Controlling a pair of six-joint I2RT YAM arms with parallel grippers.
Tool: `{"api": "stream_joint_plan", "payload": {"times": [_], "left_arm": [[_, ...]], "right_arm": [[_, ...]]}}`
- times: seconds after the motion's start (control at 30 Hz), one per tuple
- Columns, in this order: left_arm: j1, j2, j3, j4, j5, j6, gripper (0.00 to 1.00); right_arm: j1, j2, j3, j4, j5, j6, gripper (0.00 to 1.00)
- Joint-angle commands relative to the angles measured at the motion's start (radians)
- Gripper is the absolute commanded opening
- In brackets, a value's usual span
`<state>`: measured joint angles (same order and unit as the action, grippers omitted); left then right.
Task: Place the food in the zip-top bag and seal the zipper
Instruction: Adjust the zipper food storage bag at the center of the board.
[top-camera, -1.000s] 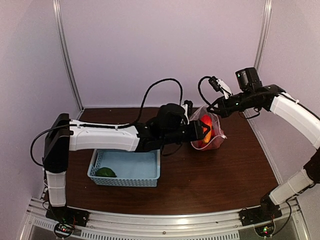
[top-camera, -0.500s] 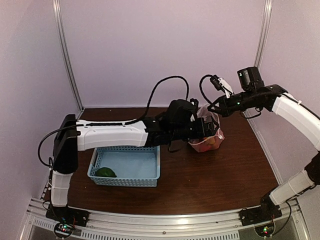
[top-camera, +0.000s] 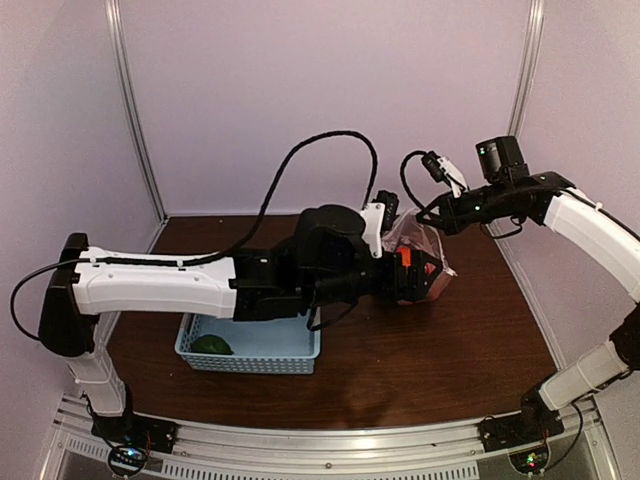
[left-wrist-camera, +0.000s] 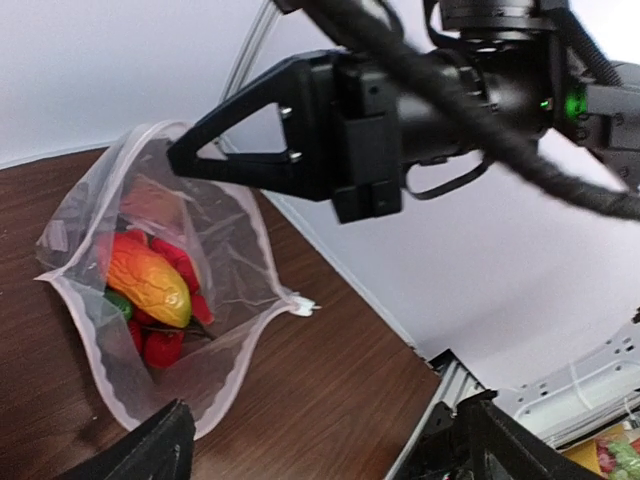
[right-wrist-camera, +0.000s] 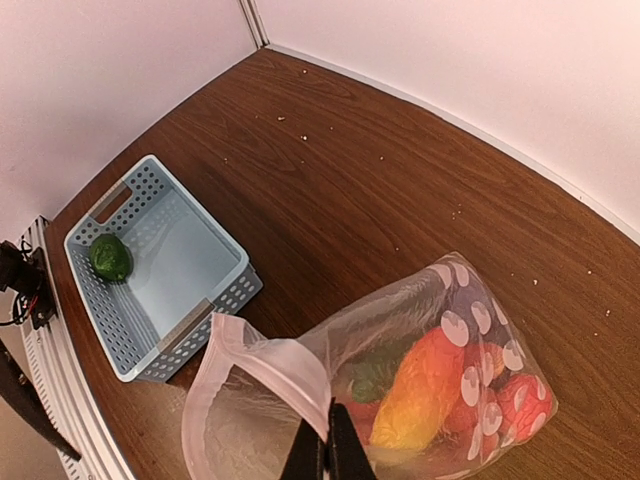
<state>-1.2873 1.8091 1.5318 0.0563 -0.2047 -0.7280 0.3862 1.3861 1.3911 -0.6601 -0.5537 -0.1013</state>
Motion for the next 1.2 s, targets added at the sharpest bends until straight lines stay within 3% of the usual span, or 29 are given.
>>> {"api": "stream_joint_plan", "payload": {"times": [0.0,0.1,0.2,0.27,0.57,0.8,0.9,0.97,1.03,1.17], "left_arm": [[0.014,0.036,-0.013,-0.145,-0.206,-0.01,0.93],[0.024,0.051,-0.01,-0.218,-0.283,-0.104,0.72],[0.065,0.033,-0.093,-0.118,-0.207,-0.186,0.43],[0.097,0.039,-0.126,-0.054,-0.144,-0.219,0.34],[0.168,0.194,-0.02,0.038,0.068,-0.213,0.28],[0.165,0.217,0.019,0.024,0.073,-0.242,0.25],[0.165,0.22,0.033,-0.017,0.057,-0.255,0.04],[0.176,0.238,0.057,-0.045,0.038,-0.261,0.01],[0.206,0.284,0.142,-0.088,0.054,-0.254,0.0],[0.236,0.443,0.589,-0.252,0.002,-0.143,0.0]], "right_arm": [[-0.004,0.003,-0.024,0.031,-0.011,-0.002,0.0],[-0.004,0.005,-0.029,0.03,-0.02,-0.001,0.0],[-0.003,0.004,-0.039,0.03,-0.029,-0.003,0.0],[0.0,0.007,-0.053,0.034,-0.036,-0.001,0.0],[0.009,0.023,-0.094,0.059,-0.037,0.001,0.0],[0.01,0.034,-0.084,0.062,-0.022,0.005,0.0],[0.009,0.037,-0.072,0.057,-0.01,-0.001,0.0],[0.008,0.048,-0.037,0.042,0.033,-0.01,0.0],[-0.001,0.081,0.041,0.004,0.113,-0.031,0.0],[-0.119,0.209,0.374,-0.15,0.207,-0.017,0.0]]}}
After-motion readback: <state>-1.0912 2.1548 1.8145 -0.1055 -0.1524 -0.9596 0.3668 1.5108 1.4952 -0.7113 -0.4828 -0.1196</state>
